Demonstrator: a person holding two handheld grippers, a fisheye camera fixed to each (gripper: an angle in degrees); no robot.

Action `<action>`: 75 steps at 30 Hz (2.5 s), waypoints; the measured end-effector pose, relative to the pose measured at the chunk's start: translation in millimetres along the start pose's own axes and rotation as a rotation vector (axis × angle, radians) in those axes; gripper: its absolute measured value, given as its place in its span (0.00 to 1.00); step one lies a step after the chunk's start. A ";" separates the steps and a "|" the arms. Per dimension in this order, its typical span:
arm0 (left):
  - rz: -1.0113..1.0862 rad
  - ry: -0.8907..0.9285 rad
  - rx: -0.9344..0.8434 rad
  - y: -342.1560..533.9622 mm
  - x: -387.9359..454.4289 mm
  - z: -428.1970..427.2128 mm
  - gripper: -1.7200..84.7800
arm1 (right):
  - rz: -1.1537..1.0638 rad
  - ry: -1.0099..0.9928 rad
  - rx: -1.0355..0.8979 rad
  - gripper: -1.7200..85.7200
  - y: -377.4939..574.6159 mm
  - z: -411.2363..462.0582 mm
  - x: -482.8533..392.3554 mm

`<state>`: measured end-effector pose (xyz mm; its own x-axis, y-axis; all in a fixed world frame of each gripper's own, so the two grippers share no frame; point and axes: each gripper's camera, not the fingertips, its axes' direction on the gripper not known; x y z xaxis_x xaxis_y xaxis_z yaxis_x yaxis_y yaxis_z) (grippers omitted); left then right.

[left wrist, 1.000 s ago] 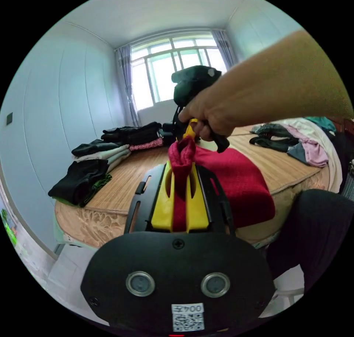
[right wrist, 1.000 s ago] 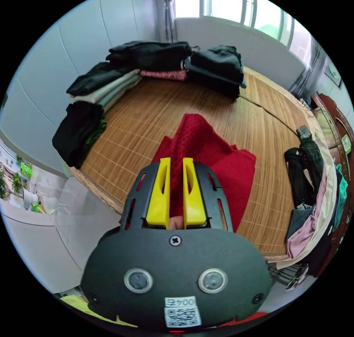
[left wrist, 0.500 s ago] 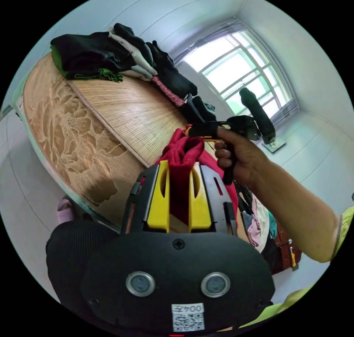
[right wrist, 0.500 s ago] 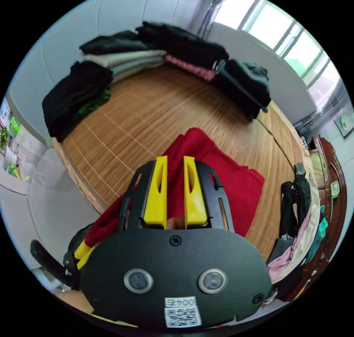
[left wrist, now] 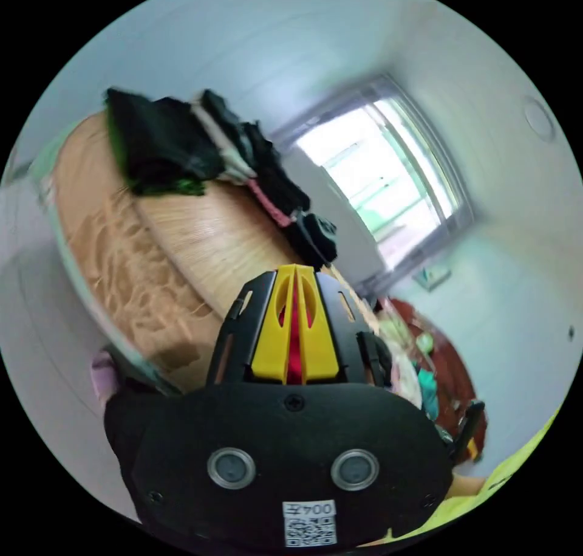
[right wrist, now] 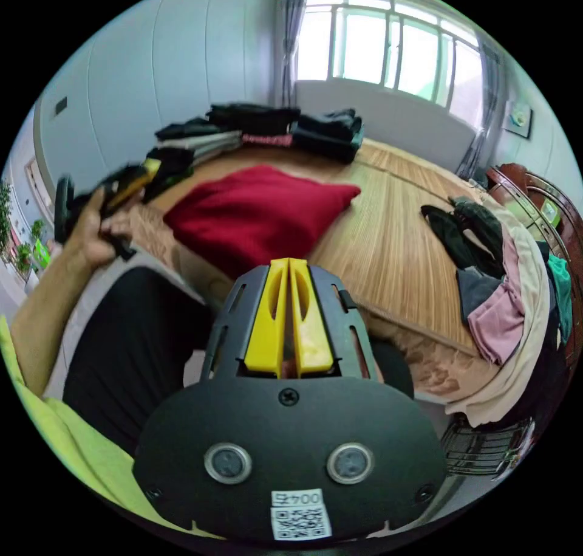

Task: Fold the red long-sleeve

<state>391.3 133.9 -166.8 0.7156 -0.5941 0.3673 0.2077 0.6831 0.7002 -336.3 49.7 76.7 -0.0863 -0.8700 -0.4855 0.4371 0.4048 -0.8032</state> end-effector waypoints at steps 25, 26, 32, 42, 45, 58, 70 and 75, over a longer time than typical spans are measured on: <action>0.073 0.040 -0.293 -70.6 -5.5 167.6 0.02 | -0.047 -0.149 -0.117 0.10 43.6 54.1 -64.7; 0.066 0.049 -0.293 -72.0 -7.1 167.5 0.02 | -0.045 -0.163 -0.130 0.17 40.5 58.5 -70.3; -0.001 0.094 -0.311 -84.7 -18.6 170.5 0.02 | -0.141 -0.054 -0.117 0.20 31.5 67.0 -128.4; -0.030 0.083 -0.373 -96.1 -21.7 182.5 0.03 | -0.404 0.192 0.100 0.08 26.3 31.1 -206.6; -0.073 0.119 -0.375 -96.6 -34.4 184.1 0.03 | -0.626 0.219 0.037 0.07 56.9 62.7 -220.3; -0.054 0.193 -0.207 -65.3 -1.0 161.7 0.02 | -0.442 0.131 0.169 0.08 67.7 7.0 -203.9; 0.313 -0.338 -0.558 -28.2 76.9 340.7 0.02 | -0.145 -0.143 0.003 0.09 -63.8 161.9 -161.7; 0.238 -0.305 -0.574 -8.9 58.2 362.5 0.02 | -0.159 -0.087 0.108 0.08 -27.8 190.3 -177.9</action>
<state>189.4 -60.7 70.3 0.5835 -0.4359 0.6852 0.4488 0.8763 0.1752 -162.8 139.7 251.1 -0.0863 -0.9436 -0.3197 0.5180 0.2316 -0.8234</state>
